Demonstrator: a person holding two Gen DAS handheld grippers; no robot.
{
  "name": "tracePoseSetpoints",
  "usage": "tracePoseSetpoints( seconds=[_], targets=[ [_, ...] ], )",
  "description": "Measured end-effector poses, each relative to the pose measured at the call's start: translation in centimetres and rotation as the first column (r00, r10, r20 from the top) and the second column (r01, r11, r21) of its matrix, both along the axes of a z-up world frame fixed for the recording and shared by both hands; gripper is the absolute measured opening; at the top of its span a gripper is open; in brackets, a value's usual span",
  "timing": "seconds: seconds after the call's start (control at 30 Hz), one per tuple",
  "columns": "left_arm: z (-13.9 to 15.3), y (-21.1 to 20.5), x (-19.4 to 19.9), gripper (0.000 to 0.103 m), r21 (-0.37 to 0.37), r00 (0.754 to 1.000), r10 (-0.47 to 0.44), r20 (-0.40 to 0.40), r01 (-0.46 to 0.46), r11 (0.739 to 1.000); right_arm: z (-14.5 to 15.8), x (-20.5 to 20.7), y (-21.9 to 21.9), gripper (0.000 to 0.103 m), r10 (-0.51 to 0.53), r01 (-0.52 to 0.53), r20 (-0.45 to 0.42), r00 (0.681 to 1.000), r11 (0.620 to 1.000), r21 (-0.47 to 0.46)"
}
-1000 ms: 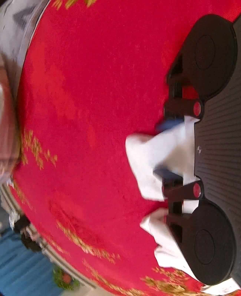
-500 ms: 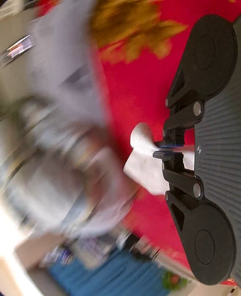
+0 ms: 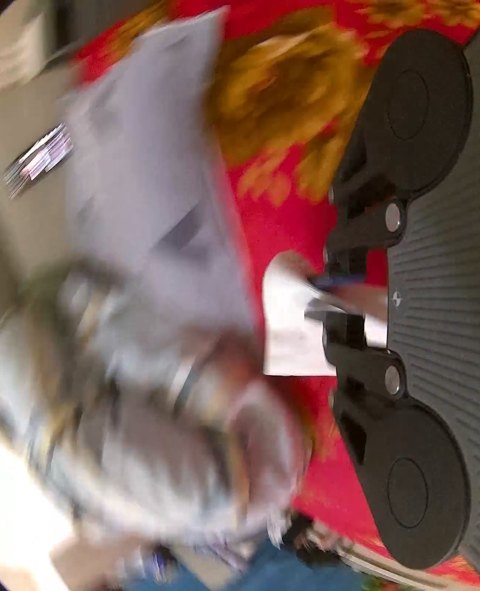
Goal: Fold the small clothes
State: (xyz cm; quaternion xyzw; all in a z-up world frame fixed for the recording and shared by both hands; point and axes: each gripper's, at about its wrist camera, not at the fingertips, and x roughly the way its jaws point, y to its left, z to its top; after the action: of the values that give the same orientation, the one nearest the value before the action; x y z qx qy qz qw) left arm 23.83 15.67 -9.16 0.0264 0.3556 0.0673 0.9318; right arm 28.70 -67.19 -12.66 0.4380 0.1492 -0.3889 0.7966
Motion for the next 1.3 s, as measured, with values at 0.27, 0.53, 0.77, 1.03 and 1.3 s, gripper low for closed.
tracePoseSetpoints(
  seconds=[0.27, 0.53, 0.77, 1.03, 1.3],
  targets=[
    [-0.1, 0.0, 0.0, 0.045, -0.003, 1.0, -0.003, -0.004, 0.003, 1.0, -3.1, -2.9, -1.2, 0.035, -0.025, 0.026, -0.082, 0.996, 1.0, 0.013],
    [-0.2, 0.0, -0.1, 0.045, 0.008, 1.0, -0.02, -0.007, 0.02, 1.0, -5.4, -2.3, -2.1, 0.035, 0.05, -0.044, -0.134, 0.99, 0.998, 0.044],
    [-0.8, 0.0, 0.0, 0.045, 0.003, 1.0, -0.016, -0.018, 0.016, 1.0, -1.1, -2.3, -1.4, 0.004, 0.008, -0.004, 0.017, 1.0, 0.978, -0.21],
    [-2.6, -0.3, -0.2, 0.046, -0.184, 0.991, -0.092, -0.101, 0.072, 0.98, -4.9, -2.1, -2.2, 0.024, -0.049, 0.029, -0.197, 0.979, 0.994, -0.103],
    [-5.1, -2.3, -0.7, 0.054, -0.13, 0.961, -0.161, -0.226, 0.134, 0.982, -4.3, -2.6, -1.0, 0.024, -0.02, 0.001, -0.21, 0.978, 0.996, -0.09]
  ],
)
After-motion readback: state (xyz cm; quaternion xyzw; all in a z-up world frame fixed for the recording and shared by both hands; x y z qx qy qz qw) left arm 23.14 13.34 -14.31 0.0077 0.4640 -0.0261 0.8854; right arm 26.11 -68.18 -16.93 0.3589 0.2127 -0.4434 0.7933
